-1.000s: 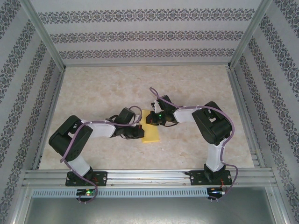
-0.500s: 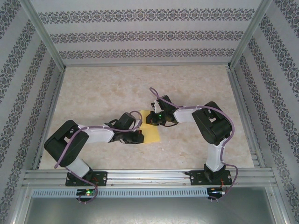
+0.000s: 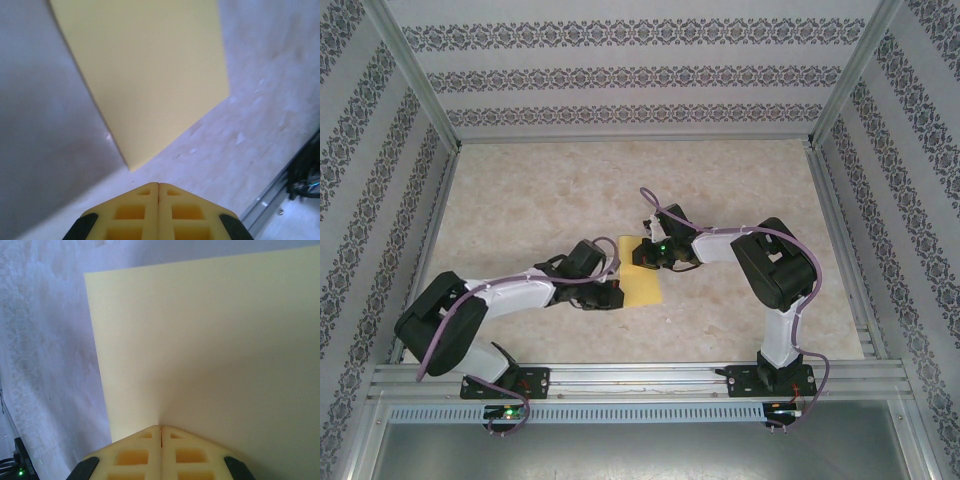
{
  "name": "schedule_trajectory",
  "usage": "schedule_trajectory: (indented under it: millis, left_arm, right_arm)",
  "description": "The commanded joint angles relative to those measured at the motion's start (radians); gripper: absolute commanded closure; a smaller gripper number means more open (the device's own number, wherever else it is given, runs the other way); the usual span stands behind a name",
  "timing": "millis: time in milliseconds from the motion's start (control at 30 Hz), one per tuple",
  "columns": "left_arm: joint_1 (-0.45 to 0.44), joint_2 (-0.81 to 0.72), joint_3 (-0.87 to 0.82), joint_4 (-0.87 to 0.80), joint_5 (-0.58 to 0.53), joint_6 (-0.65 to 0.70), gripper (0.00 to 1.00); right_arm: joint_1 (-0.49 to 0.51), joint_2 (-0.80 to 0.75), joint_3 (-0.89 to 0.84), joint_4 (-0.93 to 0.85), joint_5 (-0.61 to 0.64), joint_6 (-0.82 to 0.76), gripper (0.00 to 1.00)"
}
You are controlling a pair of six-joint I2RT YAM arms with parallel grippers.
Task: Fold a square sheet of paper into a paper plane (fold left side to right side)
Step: First fold the square sheet of paper in half at the center of the table, then hold the square sheet of paper at the center of the table.
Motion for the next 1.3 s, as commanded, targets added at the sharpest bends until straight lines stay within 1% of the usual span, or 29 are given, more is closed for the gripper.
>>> schedule_trajectory:
  millis: [0,133,367,567,833,967,1200,1267]
  left_arm:
    - [0.06,-0.009,0.051,-0.033,0.003,0.018,1.0]
    - [0.096,0.065,0.099,0.021,0.011,0.018,1.0]
    - [0.098,0.213,0.189,0.083,0.012,0.031,1.0]
    - [0.097,0.283,0.207,0.085,-0.007,0.038,1.0]
    - [0.096,0.321,0.166,0.105,-0.022,0.003,1.0]
    - [0.092,0.32,0.155,0.086,-0.046,0.004,1.0]
    - [0.09,0.308,0.146,0.072,-0.059,0.007,1.0]
    - [0.09,0.307,0.148,0.073,-0.053,0.008,1.0]
  right_arm:
    - [0.004,0.054,-0.054,-0.121,0.088,-0.025,1.0]
    - [0.005,0.051,-0.053,-0.122,0.09,-0.024,1.0]
    - [0.008,0.058,-0.048,-0.122,0.087,-0.021,1.0]
    - [0.012,0.058,-0.042,-0.118,0.08,-0.018,1.0]
    - [0.015,0.038,-0.023,-0.116,0.068,-0.016,1.0]
    - [0.012,0.018,0.001,-0.116,0.052,-0.015,1.0]
    - [-0.005,-0.038,0.028,-0.124,0.04,-0.023,1.0]
    - [-0.018,-0.103,0.016,-0.136,0.042,-0.031,1.0]
